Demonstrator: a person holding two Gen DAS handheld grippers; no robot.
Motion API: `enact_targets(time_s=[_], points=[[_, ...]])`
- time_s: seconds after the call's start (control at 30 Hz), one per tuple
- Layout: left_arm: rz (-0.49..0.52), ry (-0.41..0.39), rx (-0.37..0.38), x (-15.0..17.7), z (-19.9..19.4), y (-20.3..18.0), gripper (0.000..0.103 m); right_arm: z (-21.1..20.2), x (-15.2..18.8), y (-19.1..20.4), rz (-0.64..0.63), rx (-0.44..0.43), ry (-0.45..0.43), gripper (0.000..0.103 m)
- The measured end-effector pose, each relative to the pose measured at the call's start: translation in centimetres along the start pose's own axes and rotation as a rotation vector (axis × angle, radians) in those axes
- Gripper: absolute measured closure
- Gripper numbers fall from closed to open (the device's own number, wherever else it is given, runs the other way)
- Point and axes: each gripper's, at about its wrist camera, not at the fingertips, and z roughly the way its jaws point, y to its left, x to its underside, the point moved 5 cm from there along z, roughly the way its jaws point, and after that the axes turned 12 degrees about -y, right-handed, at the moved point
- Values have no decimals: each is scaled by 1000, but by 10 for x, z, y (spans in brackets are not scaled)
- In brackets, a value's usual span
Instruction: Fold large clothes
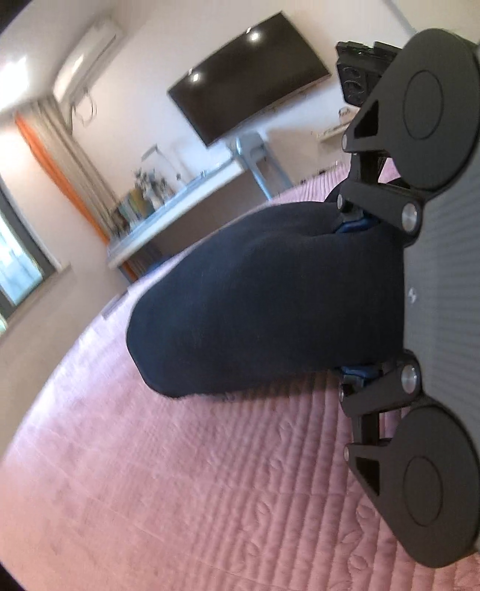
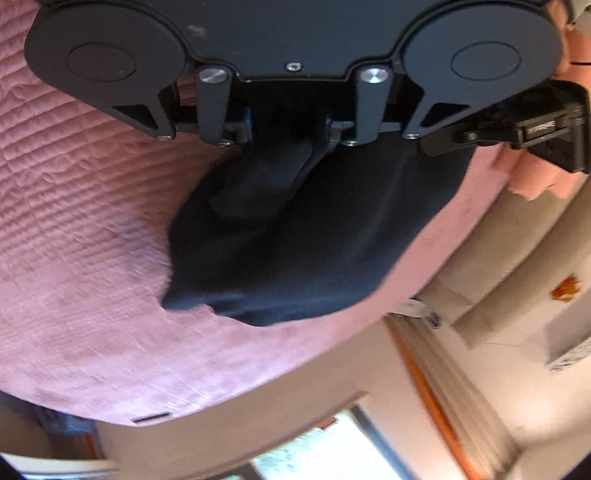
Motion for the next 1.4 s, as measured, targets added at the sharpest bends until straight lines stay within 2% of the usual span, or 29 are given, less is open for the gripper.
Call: enact_targets(time_s=[0.13, 0.27, 0.4, 0.5, 0.6, 0.67, 0.77, 0.8, 0.9, 0.93, 1.0, 1.07, 1.13, 1.2, 1.23, 1.27, 1.3, 1.33, 1.37, 1.4], points=[[67, -72, 86, -12, -59, -33, 42, -41, 1, 49, -31, -76, -22, 62], [111, -103, 113, -15, -135, -63, 41, -89, 10, 107, -64, -103, -73, 62], [97, -139, 87, -8, -210, -81, 41, -126, 25, 157, -53, -149, -79, 62], [68, -172, 34, 6, -258, -82, 40, -136, 43, 183, -67, -171, -60, 62], [44, -186, -26, 25, -276, -63, 37, -120, 73, 184, -72, -143, -17, 62], [35, -166, -91, 45, -271, -35, 35, -102, 98, 171, -14, -99, 36, 62], [-23, -99, -264, 90, -258, 14, 28, -69, 147, 140, 18, 23, 166, 61], [-40, -97, -304, 105, -261, 26, 26, -68, 158, 132, 48, 39, 199, 54], [-128, -118, -248, 125, -292, 34, 26, -94, 151, 122, 100, 31, 177, 41], [-132, -127, -253, 127, -302, 33, 27, -105, 145, 122, 99, 38, 162, 40], [-72, -165, -290, 123, -326, 22, 28, -129, 131, 127, 57, 69, 114, 40], [5, -211, -321, 111, -339, 9, 28, -148, 120, 149, -41, 106, 48, 40], [80, -240, -298, 104, -346, -17, 29, -153, 119, 179, -133, 95, 1, 40], [130, -235, -272, 103, -334, -36, 35, -138, 127, 210, -229, 85, 2, 41], [156, -210, -253, 106, -327, -44, 41, -129, 136, 221, -280, 80, 15, 44], [189, -181, -252, 112, -316, -50, 51, -120, 147, 228, -332, 91, 32, 57], [224, -163, -269, 118, -311, -56, 55, -107, 160, 231, -374, 120, 67, 72], [266, -144, -290, 124, -304, -60, 69, -92, 169, 230, -392, 164, 106, 77], [290, -106, -294, 133, -297, -64, 94, -85, 178, 226, -392, 213, 133, 82], [291, -53, -291, 143, -294, -65, 101, -83, 186, 218, -376, 247, 150, 84]])
